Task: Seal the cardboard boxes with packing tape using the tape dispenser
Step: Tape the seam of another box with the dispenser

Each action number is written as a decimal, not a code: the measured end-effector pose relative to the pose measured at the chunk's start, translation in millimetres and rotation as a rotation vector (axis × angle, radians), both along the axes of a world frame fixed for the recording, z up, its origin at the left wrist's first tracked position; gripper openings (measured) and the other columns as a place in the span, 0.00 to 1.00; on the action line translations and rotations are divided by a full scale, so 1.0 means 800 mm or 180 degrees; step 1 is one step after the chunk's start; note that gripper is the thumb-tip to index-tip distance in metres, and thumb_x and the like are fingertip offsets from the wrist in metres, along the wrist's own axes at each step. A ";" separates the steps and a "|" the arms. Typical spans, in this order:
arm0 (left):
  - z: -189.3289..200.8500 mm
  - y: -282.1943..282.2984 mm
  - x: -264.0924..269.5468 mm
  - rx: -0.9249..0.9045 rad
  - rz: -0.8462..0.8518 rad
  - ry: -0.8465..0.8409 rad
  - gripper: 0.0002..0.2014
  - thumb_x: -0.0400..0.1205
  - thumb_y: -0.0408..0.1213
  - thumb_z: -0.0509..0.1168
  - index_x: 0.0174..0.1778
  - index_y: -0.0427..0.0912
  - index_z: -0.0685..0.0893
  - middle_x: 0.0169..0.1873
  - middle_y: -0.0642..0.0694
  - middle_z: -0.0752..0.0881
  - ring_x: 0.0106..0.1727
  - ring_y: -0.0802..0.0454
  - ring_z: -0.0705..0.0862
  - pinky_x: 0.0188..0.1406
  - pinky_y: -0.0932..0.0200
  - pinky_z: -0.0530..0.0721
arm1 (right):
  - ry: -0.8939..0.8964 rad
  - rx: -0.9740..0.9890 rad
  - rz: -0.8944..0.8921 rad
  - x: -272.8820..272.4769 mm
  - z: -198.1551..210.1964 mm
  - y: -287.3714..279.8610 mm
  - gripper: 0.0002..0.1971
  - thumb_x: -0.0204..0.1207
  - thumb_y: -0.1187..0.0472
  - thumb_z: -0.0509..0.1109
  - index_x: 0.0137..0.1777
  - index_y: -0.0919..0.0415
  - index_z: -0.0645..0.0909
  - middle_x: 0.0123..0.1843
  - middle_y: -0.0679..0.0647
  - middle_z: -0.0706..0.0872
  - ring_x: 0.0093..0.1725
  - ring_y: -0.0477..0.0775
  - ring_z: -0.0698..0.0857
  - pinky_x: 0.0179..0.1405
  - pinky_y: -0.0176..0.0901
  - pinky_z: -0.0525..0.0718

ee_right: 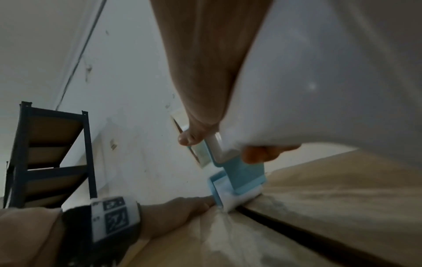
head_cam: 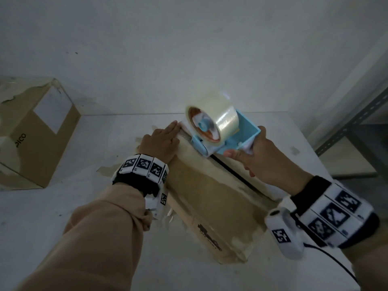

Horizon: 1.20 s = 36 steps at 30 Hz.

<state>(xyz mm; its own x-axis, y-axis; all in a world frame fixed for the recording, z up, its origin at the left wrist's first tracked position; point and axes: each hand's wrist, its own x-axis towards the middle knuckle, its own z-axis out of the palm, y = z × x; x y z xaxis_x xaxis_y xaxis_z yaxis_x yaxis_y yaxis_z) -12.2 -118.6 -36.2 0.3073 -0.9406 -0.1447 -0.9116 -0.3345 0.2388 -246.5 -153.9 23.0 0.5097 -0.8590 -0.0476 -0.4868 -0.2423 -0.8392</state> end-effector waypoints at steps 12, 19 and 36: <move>0.001 0.027 -0.078 0.0201 -0.0401 -0.0305 0.25 0.87 0.47 0.36 0.82 0.52 0.48 0.83 0.54 0.46 0.83 0.52 0.43 0.77 0.33 0.41 | 0.0156 -0.0206 0.0243 -0.052 0.002 0.012 0.42 0.51 0.35 0.67 0.60 0.59 0.60 0.39 0.42 0.75 0.32 0.39 0.77 0.23 0.29 0.74; -0.014 0.028 -0.079 0.0066 -0.0310 -0.0617 0.42 0.69 0.53 0.19 0.82 0.52 0.50 0.82 0.55 0.51 0.83 0.54 0.49 0.78 0.38 0.46 | 0.0172 -0.0234 0.0383 -0.050 0.004 0.010 0.39 0.52 0.35 0.66 0.58 0.55 0.58 0.41 0.41 0.76 0.36 0.38 0.78 0.28 0.34 0.73; 0.001 0.002 -0.049 0.0064 0.0201 -0.0263 0.24 0.88 0.45 0.37 0.82 0.51 0.48 0.83 0.54 0.48 0.83 0.57 0.47 0.80 0.46 0.42 | -0.0041 -0.0090 0.0437 -0.054 -0.005 -0.009 0.40 0.55 0.35 0.73 0.58 0.57 0.60 0.46 0.45 0.79 0.46 0.48 0.83 0.45 0.42 0.85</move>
<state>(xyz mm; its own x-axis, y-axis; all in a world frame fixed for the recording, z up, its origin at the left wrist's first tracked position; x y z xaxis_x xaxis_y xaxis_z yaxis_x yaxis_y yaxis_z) -51.4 -117.1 -35.7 0.3776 -0.9161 -0.1350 -0.9049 -0.3960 0.1563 -289.4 -161.3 19.2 0.6229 -0.7821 -0.0170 -0.4368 -0.3297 -0.8370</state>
